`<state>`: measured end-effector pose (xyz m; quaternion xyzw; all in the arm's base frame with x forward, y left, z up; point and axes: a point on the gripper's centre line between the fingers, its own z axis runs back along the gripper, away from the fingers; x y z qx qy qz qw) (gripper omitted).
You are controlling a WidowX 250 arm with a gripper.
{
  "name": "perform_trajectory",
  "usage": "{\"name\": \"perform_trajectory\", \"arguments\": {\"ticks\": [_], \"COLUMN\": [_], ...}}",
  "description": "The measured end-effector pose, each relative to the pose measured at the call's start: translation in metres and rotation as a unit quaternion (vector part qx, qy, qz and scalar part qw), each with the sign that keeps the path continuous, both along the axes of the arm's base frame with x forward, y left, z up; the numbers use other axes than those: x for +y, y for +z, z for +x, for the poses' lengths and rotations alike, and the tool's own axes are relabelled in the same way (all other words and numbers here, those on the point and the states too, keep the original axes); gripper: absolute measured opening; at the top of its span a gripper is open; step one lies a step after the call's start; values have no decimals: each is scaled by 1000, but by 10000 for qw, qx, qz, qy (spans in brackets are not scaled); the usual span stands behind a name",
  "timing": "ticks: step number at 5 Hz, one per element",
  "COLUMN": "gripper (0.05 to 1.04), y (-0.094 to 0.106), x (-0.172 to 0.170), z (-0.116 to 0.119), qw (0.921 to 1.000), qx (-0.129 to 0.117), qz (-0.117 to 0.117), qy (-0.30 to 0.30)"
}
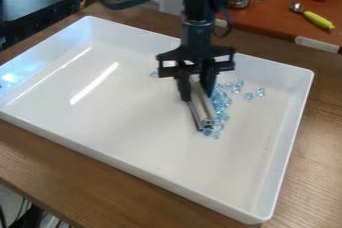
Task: Sweep into pile
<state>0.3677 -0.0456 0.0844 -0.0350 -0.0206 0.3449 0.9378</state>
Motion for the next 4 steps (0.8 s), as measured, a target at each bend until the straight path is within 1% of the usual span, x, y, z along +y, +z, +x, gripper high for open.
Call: {"name": "perform_trajectory", "arguments": {"ticks": [1,2,3,4], "gripper": [375,375,375,375], "y": [0,3,5,18], "x": [-22,-49,-59,-59], "z": [11,16,15,13], "qw": [10000,9998,9996,9990], "qx": [27,-22,-10,19], "qz": [-59,-125,-158,-395], "qy": [0,-160,-216,-199]}}
